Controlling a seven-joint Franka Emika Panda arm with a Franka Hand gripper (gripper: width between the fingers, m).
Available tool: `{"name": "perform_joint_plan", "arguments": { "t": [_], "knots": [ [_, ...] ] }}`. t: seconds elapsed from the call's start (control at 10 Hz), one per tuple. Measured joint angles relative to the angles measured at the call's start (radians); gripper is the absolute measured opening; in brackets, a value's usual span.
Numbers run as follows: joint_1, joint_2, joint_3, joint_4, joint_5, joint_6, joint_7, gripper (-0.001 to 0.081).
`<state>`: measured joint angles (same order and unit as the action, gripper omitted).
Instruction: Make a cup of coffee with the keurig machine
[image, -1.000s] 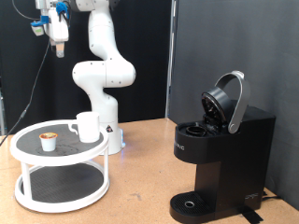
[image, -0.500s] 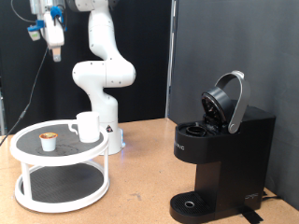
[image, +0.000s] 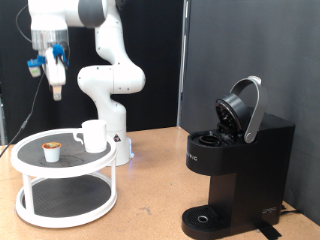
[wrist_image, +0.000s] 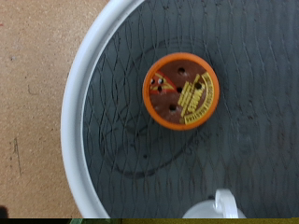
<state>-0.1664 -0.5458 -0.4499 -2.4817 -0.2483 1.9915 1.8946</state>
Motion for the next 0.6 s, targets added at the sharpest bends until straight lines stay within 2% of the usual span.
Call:
{"name": "perform_joint_plan", "arguments": {
  "t": [0.3, 0.6],
  "knots": [
    [-0.011, 0.028, -0.034, -0.1, -0.064, 0.166, -0.003, 0.0734],
    [-0.021, 0.074, -0.061, -0.159, -0.095, 0.3, -0.003, 0.0734]
  ]
}}
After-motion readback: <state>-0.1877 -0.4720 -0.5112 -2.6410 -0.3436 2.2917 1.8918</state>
